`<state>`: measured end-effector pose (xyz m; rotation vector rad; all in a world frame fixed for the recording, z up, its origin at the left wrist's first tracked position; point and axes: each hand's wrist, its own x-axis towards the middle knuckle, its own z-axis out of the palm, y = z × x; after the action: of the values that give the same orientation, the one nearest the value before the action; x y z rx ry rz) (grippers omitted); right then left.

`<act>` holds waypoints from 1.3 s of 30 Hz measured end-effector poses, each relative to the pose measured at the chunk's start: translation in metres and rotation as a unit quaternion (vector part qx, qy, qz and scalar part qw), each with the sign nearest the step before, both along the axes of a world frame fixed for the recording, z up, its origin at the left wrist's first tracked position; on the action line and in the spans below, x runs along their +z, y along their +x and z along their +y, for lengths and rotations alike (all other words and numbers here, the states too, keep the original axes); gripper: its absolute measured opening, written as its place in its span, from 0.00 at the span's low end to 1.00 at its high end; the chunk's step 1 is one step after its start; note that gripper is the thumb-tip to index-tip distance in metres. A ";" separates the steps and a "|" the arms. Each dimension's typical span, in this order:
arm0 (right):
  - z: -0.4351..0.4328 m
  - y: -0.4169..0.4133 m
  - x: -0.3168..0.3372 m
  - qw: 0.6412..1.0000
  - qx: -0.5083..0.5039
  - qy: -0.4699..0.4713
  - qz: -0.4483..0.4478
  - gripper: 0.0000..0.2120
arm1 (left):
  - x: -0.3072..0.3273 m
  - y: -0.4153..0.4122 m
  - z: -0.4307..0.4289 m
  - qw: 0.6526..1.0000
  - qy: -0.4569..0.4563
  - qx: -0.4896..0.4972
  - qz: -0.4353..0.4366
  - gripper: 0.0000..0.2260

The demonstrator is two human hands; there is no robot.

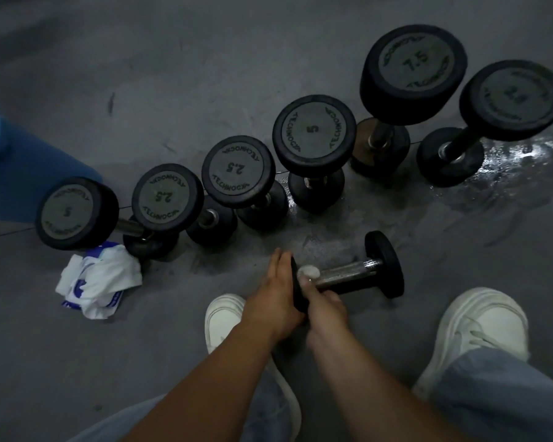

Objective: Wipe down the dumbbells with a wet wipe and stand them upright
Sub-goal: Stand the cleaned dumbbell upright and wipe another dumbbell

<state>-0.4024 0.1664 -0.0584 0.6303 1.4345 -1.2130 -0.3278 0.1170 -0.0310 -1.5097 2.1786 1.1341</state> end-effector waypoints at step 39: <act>-0.014 -0.006 0.003 0.999 -0.019 -0.002 0.029 0.15 | 0.000 -0.007 0.004 0.975 -0.183 -0.117 -0.044 0.40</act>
<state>-0.4089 0.1528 -0.0555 0.6268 1.4729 -1.2724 -0.3352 0.1207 -0.0313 -1.3496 2.5205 0.6034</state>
